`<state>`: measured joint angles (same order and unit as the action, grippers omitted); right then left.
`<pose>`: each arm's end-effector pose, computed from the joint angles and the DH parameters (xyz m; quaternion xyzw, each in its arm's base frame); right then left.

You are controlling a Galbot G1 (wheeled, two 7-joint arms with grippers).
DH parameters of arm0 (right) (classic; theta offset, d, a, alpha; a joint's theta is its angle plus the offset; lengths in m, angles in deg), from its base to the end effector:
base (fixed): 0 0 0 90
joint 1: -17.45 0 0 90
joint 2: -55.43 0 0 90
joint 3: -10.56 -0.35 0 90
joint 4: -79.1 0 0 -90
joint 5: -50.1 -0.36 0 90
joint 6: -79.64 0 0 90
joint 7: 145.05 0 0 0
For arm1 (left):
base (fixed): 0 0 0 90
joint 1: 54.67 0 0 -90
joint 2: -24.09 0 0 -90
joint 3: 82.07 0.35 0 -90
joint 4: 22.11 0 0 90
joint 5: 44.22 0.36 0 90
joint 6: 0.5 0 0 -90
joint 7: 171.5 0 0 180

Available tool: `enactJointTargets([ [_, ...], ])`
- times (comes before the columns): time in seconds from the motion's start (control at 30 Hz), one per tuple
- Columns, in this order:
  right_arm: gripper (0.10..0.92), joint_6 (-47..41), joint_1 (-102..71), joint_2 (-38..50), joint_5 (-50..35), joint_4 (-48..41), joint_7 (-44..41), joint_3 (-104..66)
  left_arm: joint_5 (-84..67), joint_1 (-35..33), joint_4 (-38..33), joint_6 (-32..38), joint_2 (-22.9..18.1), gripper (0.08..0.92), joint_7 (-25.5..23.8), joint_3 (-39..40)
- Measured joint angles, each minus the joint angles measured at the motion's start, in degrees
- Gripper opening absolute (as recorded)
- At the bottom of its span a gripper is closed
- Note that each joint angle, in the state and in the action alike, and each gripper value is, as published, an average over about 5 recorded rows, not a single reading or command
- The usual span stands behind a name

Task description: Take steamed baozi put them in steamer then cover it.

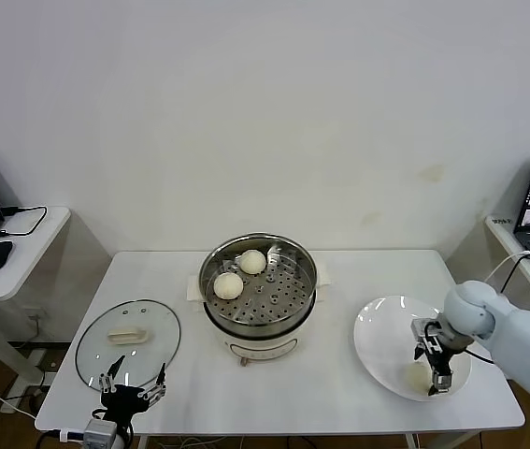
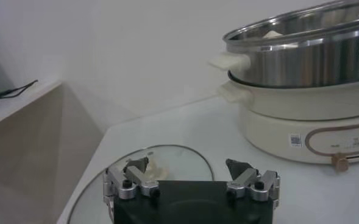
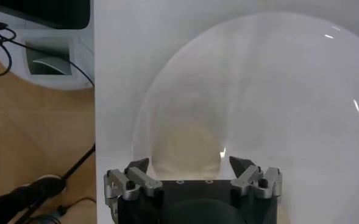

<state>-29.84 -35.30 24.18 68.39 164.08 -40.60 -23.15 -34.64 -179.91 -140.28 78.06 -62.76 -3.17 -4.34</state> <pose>0.4326 -0.1714 -0.2401 0.5144 -0.4857 0.4973 0.5022 0.1517 0.0772 -0.3227 -0.0120 -0.9746 -0.1368 0.1769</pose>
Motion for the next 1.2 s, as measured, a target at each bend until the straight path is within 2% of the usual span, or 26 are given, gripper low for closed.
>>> enactJointTargets([
  [0.17,0.670,-0.06,-0.02,-0.07,-0.04,-0.05,0.03,0.00,0.00,0.06,0.01,0.00,-0.03,0.823,0.00,0.03],
  [0.27,0.629,-0.21,0.11,-0.17,-0.18,-0.15,0.06,-0.06,0.00,0.09,0.01,0.00,-0.06,0.823,0.01,0.09],
  [0.6,0.611,-0.92,2.51,0.18,-1.93,-0.43,-0.33,-0.55,-0.24,0.71,0.25,0.14,-0.17,0.823,0.34,0.24],
  [0.87,0.611,-1.96,12.43,-0.65,-6.53,-1.35,-1.15,3.24,-0.61,1.74,0.61,0.74,-0.25,0.823,1.09,0.05],
  [1.07,0.611,-1.58,23.63,-4.80,-11.65,-4.33,-1.86,7.61,-0.32,1.90,0.52,1.54,-0.39,0.823,1.83,-0.23],
  [1.2,0.611,1.74,31.10,-9.85,-15.93,-8.74,-1.98,10.90,-0.20,1.91,0.09,1.85,-0.41,0.823,1.98,-0.63],
])
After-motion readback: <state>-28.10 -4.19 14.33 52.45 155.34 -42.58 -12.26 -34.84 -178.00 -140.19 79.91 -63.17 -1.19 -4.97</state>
